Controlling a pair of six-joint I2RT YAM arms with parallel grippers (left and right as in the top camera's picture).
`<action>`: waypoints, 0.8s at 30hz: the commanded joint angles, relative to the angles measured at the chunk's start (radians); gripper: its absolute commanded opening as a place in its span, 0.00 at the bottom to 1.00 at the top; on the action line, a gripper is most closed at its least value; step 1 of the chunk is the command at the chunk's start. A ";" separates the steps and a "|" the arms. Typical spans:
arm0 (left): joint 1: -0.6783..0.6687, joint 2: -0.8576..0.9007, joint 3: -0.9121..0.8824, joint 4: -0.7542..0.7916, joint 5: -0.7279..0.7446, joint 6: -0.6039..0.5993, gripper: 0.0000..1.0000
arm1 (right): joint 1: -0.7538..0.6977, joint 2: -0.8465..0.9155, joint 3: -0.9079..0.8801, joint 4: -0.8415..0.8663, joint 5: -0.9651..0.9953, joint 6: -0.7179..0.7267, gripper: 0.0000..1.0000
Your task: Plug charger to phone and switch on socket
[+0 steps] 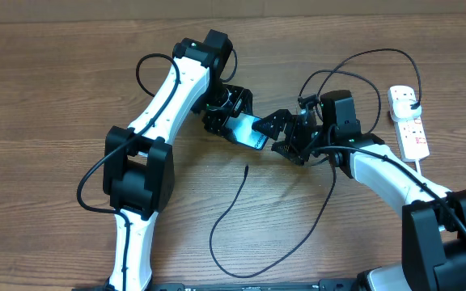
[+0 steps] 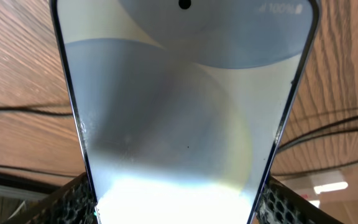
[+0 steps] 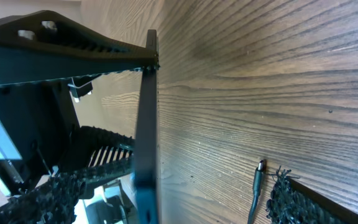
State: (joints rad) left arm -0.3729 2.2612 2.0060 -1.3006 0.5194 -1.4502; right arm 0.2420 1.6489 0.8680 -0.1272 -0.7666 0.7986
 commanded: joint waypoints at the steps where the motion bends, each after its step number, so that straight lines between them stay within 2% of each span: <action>1: -0.002 0.002 0.030 0.000 0.074 -0.056 0.04 | 0.004 -0.002 0.020 0.006 0.006 0.046 1.00; 9: -0.004 0.002 0.030 -0.006 0.081 -0.077 0.04 | 0.006 -0.002 0.020 0.007 0.008 0.034 0.79; 13: -0.020 0.002 0.030 -0.009 0.079 -0.093 0.04 | 0.006 -0.002 0.020 0.006 0.007 -0.061 0.78; 21: -0.065 0.002 0.030 0.001 0.072 -0.156 0.04 | 0.006 -0.002 0.020 0.006 0.008 -0.071 0.53; 24: -0.072 0.002 0.030 0.005 0.073 -0.159 0.04 | 0.006 -0.002 0.020 0.006 0.007 -0.071 0.51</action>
State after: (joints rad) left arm -0.4351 2.2612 2.0056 -1.2949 0.5655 -1.5738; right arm 0.2428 1.6489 0.8680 -0.1268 -0.7586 0.7433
